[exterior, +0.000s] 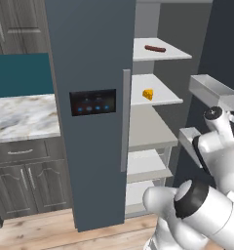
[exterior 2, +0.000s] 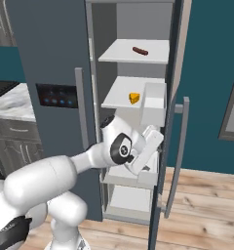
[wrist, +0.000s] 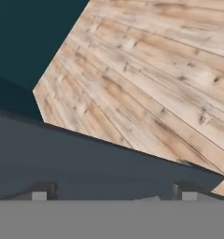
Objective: Retrieve the sausage and cheese from the fridge and place them on the cutting board on the counter.
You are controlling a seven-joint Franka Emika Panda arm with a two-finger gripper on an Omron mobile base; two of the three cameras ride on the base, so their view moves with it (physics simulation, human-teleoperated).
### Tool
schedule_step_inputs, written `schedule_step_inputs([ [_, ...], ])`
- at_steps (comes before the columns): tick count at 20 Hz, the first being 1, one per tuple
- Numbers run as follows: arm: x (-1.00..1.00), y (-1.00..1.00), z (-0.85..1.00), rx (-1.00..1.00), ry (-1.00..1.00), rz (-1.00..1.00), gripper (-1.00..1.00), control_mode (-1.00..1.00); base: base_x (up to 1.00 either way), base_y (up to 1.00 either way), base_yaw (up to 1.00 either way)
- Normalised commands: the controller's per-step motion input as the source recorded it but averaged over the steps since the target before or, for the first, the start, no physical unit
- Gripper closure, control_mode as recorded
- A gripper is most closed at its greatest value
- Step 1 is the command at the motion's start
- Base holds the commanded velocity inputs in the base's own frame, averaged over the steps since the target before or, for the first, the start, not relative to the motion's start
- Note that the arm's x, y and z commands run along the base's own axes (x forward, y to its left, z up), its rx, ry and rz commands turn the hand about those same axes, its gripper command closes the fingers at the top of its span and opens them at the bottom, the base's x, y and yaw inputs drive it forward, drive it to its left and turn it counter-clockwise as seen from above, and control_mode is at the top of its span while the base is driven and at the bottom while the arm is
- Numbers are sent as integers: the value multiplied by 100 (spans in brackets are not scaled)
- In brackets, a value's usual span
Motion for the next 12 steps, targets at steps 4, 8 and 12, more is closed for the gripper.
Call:
schedule_step_inputs([
  [4, -30, 36, 11, 0, 0, 9, -100, -100, 0, 0, 0],
  [8, -29, 47, 21, -1, 4, 28, -100, -100, 0, 0, 0],
  [12, -8, 57, 18, -7, 13, 44, -100, -100, 0, 0, 0],
])
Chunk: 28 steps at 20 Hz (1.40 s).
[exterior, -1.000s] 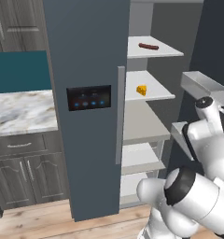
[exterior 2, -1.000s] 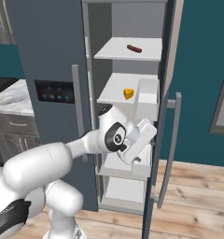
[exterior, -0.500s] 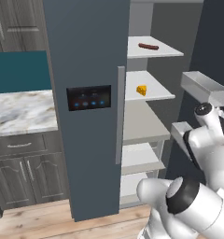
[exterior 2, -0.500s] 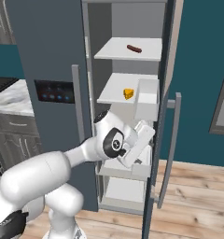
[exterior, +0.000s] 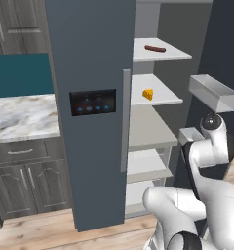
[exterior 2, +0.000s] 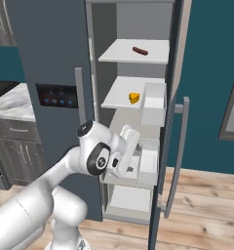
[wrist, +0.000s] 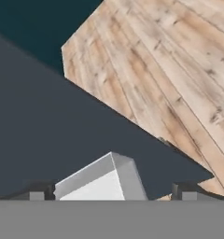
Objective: Retrieve the sausage and cheese from the fridge and place them on the cutting board on the counter.
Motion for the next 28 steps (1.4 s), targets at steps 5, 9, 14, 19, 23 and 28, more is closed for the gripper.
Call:
schedule_step_inputs([
  [5, 0, 39, 13, -12, 27, 62, -100, -100, 0, 0, 0],
  [9, 2, 36, 14, -12, 21, 57, -100, -100, 0, 0, 0],
  [14, 21, 30, 20, -5, 14, 49, -100, -100, 0, 0, 0],
  [19, 39, 24, 24, -4, 14, 37, -100, -100, 0, 0, 0],
  [23, 49, 26, 22, -5, 14, 28, -100, -100, 0, 0, 0],
  [28, 55, 15, 25, -5, 15, 28, -100, -100, 0, 0, 0],
])
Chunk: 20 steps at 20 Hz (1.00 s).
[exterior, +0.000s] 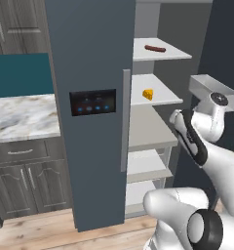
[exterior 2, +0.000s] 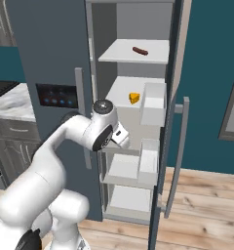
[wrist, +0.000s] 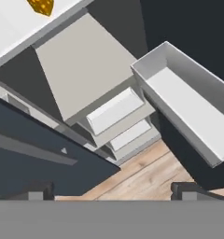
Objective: Retrieve the sausage and cheese from the fridge and place them on the cutting board on the counter.
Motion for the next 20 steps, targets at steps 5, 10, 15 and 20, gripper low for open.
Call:
schedule_step_inputs([
  [5, 63, 11, 7, -15, -2, 13, -100, -100, 0, 0, 0],
  [10, 58, 1, -3, -9, -14, 8, -100, -100, 0, 0, 0],
  [15, 59, 0, 15, -5, 6, 9, -100, -100, 0, 0, 0],
  [20, 56, 0, 24, -14, 13, 10, -100, -100, 0, 0, 0],
])
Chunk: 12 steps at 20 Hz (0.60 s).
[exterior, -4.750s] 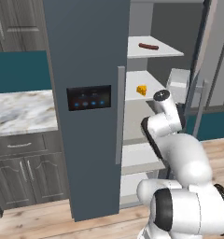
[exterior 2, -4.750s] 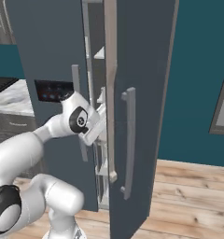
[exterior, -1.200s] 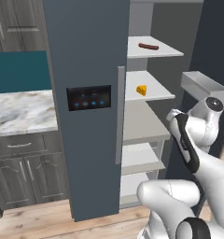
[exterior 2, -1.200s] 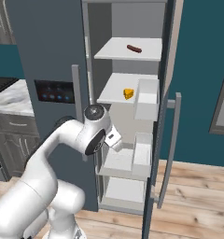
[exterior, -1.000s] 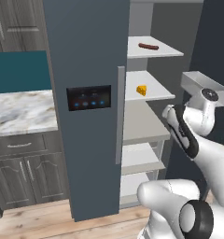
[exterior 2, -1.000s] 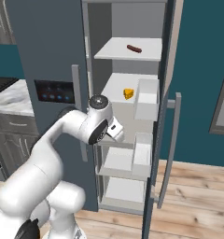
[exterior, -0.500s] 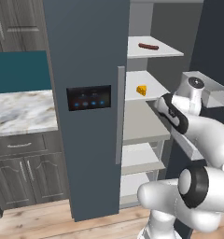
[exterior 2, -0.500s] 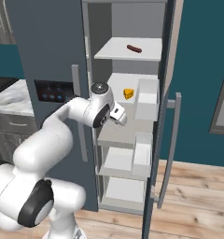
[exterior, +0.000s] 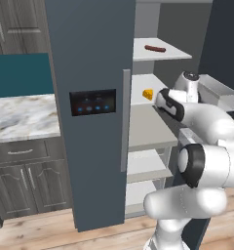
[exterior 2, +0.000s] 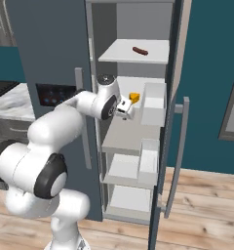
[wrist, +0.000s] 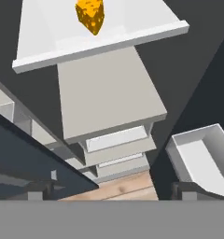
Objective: Retrieve the sausage and cheese from the fridge and place them on the cutting board on the counter.
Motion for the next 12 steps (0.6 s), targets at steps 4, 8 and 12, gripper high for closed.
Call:
schedule_step_inputs([
  [4, 49, -1, 9, -13, -4, 8, -100, -100, 0, 0, 0],
  [8, 44, -5, 0, 0, -12, 4, -100, -100, 0, 0, 0],
  [12, 43, 0, 0, 0, -16, 7, -100, -100, 0, 0, 0],
])
